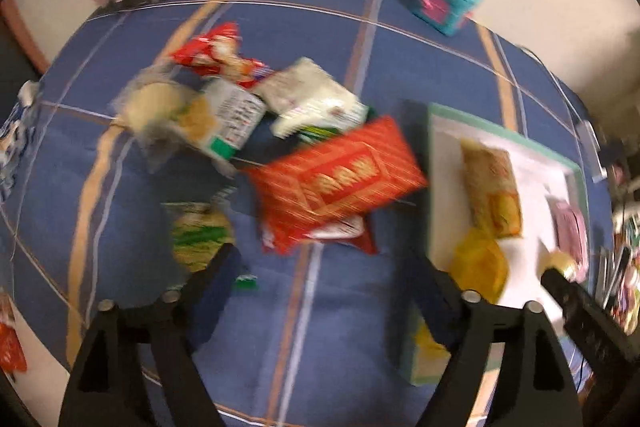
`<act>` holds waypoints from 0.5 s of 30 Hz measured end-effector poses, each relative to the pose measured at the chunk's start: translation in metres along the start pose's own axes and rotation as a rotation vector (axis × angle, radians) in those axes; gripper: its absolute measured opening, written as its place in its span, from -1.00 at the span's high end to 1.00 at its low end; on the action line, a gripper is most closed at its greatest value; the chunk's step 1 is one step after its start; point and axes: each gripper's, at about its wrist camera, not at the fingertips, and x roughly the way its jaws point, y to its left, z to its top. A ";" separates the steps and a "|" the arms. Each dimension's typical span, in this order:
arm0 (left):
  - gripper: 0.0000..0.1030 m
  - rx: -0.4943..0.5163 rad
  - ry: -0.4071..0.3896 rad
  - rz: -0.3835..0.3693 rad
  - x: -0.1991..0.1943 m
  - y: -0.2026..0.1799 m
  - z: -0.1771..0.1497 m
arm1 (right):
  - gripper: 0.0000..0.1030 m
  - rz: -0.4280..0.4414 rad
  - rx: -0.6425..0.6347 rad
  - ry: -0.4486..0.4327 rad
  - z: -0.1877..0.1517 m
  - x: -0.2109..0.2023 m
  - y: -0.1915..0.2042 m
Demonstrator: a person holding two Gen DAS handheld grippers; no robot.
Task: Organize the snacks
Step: 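Release the bread bag and jelly cup into the tray, opening both tools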
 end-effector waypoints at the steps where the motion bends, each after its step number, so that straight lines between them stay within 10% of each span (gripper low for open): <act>1: -0.64 -0.012 -0.004 0.002 -0.001 0.006 0.002 | -0.14 0.014 -0.011 0.002 -0.001 0.000 0.005; 12: -0.89 -0.081 -0.035 0.062 -0.002 0.043 0.011 | -0.17 0.037 -0.109 -0.028 -0.006 -0.009 0.038; 15: -1.00 -0.079 -0.037 0.082 -0.001 0.046 0.010 | -0.55 0.046 -0.120 -0.039 -0.005 -0.010 0.039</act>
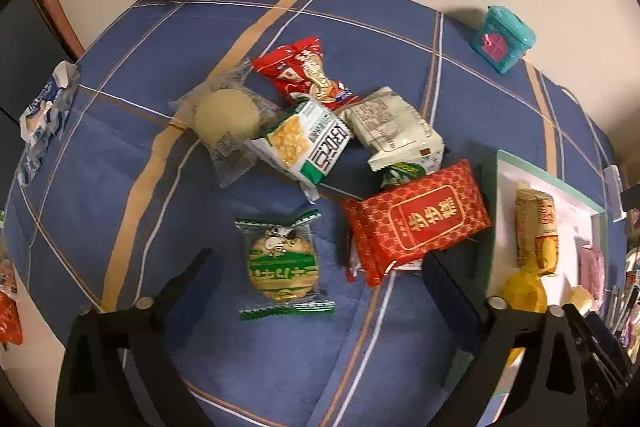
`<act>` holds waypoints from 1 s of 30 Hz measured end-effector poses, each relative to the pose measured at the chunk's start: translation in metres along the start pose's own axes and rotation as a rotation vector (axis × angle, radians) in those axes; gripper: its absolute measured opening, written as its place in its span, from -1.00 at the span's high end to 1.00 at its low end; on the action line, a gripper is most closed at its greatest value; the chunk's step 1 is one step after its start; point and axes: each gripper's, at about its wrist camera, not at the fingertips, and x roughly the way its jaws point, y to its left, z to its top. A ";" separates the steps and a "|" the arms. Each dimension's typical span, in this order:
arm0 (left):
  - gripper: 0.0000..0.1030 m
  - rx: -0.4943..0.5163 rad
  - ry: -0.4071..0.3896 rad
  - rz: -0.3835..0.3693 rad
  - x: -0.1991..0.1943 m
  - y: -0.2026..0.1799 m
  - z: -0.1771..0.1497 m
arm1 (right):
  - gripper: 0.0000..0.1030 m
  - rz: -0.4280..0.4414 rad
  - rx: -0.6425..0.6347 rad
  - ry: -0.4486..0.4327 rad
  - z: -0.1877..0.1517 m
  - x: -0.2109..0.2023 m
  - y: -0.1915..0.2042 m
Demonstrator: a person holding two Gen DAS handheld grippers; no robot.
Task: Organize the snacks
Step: 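Release the bread bag and jelly cup into the tray, opening both tools, then move left tool to the green-wrapped biscuit and close on it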
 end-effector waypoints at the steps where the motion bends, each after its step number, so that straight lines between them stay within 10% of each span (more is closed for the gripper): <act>1: -1.00 0.004 0.001 0.005 0.002 -0.001 0.001 | -0.68 0.006 -0.003 -0.006 0.000 0.000 0.001; 3: -1.00 0.014 0.010 0.009 0.004 -0.001 0.001 | -1.00 0.009 -0.013 -0.018 -0.001 0.000 0.002; 14: -1.00 0.018 0.043 -0.003 0.012 0.003 0.001 | -1.00 -0.018 -0.065 -0.038 -0.003 0.003 0.012; 30: -1.00 -0.329 0.076 0.039 0.029 0.114 0.009 | -1.00 0.137 -0.131 -0.044 -0.009 0.006 0.077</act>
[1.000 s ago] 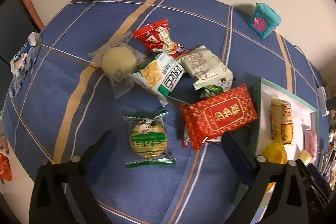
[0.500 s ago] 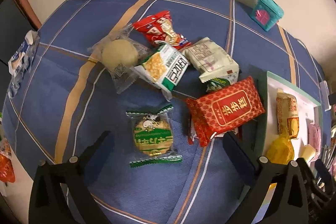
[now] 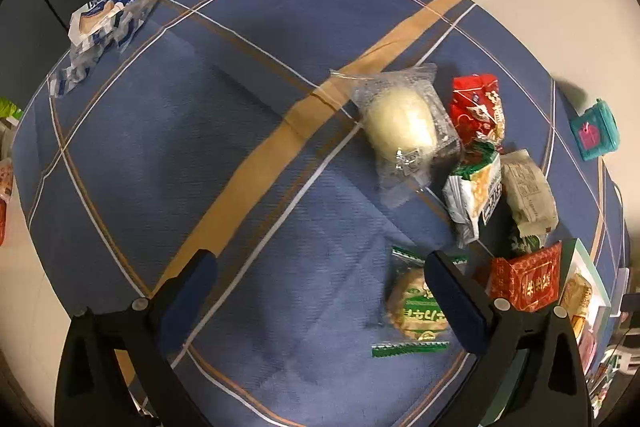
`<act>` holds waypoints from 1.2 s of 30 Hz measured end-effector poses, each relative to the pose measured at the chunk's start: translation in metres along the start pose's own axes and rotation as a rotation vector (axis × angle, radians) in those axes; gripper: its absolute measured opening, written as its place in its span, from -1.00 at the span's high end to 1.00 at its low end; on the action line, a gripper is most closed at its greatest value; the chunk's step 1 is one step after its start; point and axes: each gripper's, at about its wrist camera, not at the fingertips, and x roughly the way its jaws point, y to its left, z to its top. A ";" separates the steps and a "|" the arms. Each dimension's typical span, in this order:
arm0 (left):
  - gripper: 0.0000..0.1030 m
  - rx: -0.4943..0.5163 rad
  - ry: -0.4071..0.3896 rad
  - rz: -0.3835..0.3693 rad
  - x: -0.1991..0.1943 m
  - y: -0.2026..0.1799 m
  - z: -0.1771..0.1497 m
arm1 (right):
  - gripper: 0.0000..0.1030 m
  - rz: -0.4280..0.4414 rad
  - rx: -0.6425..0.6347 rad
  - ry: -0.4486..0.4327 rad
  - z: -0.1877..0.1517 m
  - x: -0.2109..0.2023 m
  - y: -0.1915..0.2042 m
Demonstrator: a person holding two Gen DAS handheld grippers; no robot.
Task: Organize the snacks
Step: 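Move left tool to the green-wrapped biscuit and close on it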
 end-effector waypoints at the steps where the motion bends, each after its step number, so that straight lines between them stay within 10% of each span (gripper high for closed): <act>1: -1.00 0.005 0.002 -0.001 0.002 -0.003 0.000 | -1.00 0.009 -0.006 0.000 0.000 0.002 0.006; 24: -0.97 0.192 0.148 -0.051 0.051 -0.066 -0.022 | -1.00 0.002 0.003 0.014 0.009 0.035 0.013; 29: -0.04 0.197 0.111 -0.073 0.039 -0.068 -0.014 | -1.00 0.005 0.005 0.005 0.011 0.033 0.013; 36: 0.02 0.185 0.106 -0.111 0.038 -0.068 -0.006 | -1.00 0.019 0.043 -0.017 0.014 0.030 0.009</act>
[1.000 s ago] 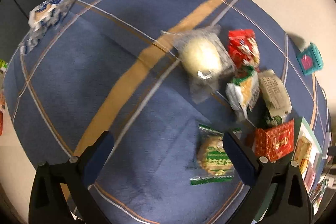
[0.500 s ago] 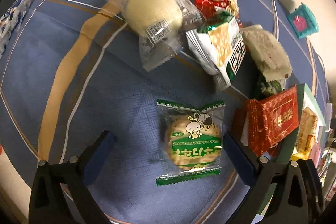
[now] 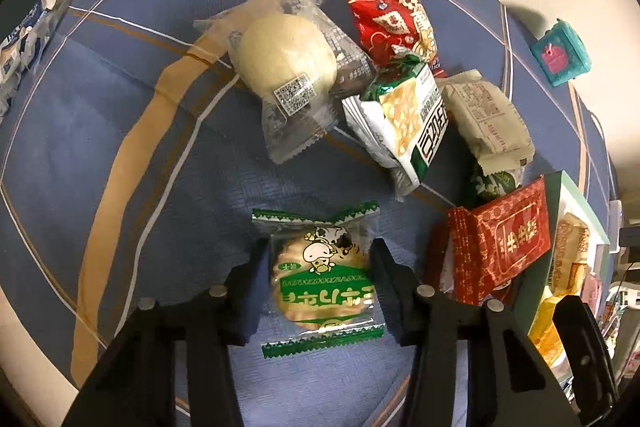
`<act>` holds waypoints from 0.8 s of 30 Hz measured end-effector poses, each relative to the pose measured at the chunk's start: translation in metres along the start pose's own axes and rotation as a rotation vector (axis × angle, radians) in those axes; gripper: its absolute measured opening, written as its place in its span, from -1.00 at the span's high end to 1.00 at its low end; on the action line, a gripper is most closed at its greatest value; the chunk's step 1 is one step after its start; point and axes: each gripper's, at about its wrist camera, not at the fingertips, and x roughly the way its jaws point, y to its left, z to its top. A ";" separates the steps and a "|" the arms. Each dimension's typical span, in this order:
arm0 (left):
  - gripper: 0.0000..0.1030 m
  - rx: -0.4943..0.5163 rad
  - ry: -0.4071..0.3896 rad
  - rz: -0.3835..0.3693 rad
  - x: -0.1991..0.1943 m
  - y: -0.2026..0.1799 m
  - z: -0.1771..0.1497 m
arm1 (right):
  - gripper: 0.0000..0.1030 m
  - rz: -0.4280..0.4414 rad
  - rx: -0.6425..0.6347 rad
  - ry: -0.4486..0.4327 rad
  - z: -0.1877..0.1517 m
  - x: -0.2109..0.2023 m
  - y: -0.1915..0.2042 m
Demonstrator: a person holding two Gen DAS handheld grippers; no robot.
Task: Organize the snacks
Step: 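Move left tool to the green-wrapped biscuit and close on it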
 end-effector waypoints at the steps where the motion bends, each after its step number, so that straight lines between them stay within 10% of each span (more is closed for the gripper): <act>1: 0.02 -0.002 -0.002 -0.002 -0.001 0.000 0.001 | -1.00 0.004 0.006 -0.001 0.001 0.000 0.000; 24: 0.02 -0.092 -0.081 -0.073 -0.035 0.043 0.034 | -0.76 -0.011 0.126 0.215 0.046 0.068 0.040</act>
